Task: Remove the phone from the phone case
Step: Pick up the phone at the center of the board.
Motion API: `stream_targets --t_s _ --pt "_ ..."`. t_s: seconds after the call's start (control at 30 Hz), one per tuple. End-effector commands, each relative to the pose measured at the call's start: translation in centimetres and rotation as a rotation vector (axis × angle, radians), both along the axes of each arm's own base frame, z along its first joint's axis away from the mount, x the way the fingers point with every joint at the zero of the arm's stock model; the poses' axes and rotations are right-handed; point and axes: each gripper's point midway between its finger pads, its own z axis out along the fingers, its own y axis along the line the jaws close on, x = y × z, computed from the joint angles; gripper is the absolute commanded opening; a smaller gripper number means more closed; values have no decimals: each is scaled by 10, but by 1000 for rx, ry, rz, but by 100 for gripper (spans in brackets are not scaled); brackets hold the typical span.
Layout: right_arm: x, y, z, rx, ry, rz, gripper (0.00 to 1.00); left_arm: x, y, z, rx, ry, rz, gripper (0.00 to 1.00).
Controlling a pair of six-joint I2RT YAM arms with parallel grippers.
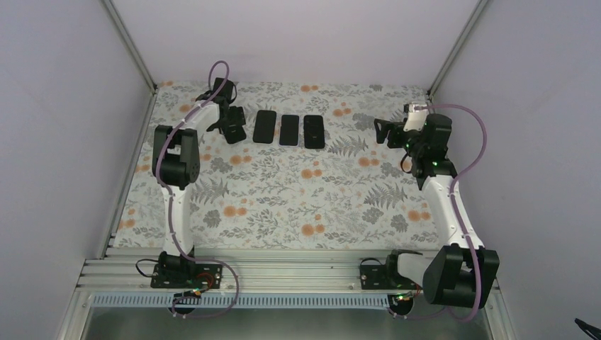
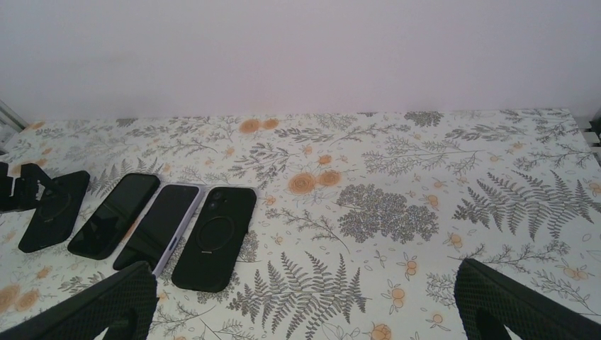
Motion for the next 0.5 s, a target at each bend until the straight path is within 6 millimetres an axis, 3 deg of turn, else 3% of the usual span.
stream_targets --t_s 0.0,0.47 --pt "4 -2 -2 16 2 -3 99 1 -7 -15 -22 39 23 100" --pt "4 -4 -5 23 11 0 99 1 -10 -44 -35 82 33 100"
